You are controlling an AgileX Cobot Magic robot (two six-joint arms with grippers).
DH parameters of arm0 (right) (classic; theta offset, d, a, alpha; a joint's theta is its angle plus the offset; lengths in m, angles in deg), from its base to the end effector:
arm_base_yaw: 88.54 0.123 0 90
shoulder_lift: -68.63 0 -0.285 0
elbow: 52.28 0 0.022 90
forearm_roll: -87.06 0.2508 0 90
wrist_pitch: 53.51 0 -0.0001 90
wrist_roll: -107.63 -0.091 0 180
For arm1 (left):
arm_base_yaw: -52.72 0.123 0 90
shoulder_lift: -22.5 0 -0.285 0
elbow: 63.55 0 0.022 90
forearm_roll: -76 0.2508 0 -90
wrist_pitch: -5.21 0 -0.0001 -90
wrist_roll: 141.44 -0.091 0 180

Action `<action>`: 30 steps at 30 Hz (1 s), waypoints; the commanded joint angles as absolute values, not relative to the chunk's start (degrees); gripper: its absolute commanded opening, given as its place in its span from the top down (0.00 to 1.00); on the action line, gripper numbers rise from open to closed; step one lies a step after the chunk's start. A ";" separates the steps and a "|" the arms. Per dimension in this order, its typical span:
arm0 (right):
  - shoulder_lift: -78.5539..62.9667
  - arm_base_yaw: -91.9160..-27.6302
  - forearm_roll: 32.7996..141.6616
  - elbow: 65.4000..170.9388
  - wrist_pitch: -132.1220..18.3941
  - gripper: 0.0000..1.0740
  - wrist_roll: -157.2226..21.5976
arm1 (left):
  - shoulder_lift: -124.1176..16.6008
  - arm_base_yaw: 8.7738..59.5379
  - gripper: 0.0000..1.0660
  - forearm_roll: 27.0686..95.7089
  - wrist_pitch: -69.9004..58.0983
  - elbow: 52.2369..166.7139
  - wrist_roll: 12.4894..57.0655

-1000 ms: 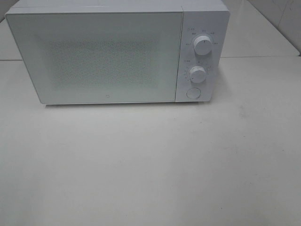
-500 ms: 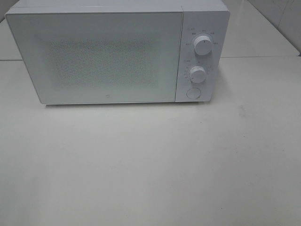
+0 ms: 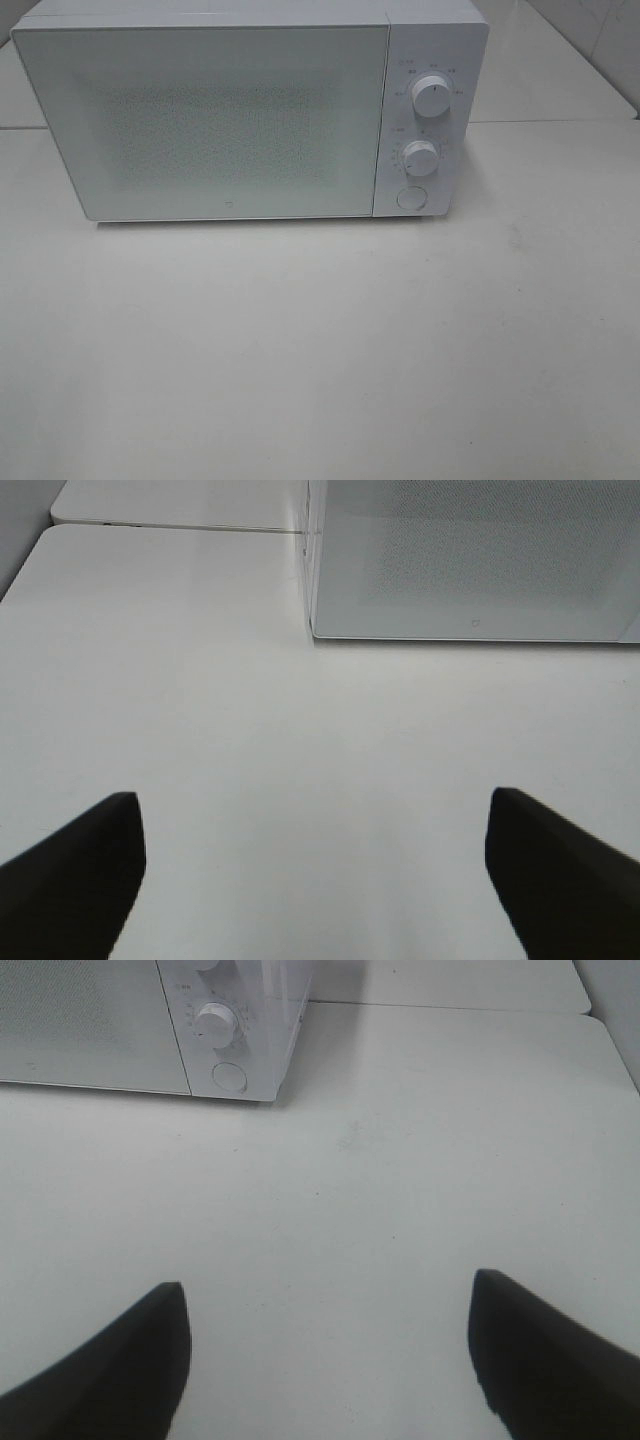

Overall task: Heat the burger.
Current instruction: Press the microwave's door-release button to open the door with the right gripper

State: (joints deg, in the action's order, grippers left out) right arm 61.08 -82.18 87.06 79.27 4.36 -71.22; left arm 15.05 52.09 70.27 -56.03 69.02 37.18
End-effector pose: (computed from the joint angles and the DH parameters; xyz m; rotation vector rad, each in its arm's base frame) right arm -0.0037 -0.0004 0.2820 -0.1302 1.9836 0.0588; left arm -0.0088 -0.0079 0.2824 0.0421 2.0240 -0.1109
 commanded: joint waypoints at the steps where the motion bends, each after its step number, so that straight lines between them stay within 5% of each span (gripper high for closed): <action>1: 62.62 -82.46 87.06 79.09 3.33 0.29 -71.57 | 15.91 52.26 0.21 70.21 -56.09 68.91 37.36; 30: 62.45 -82.46 87.52 81.96 -2.29 0.29 -71.57 | 15.91 52.26 0.21 70.21 -56.09 68.91 37.36</action>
State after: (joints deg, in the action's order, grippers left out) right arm 61.08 -82.18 87.40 81.16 1.21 -71.22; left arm 15.05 52.09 70.27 -56.03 69.02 37.18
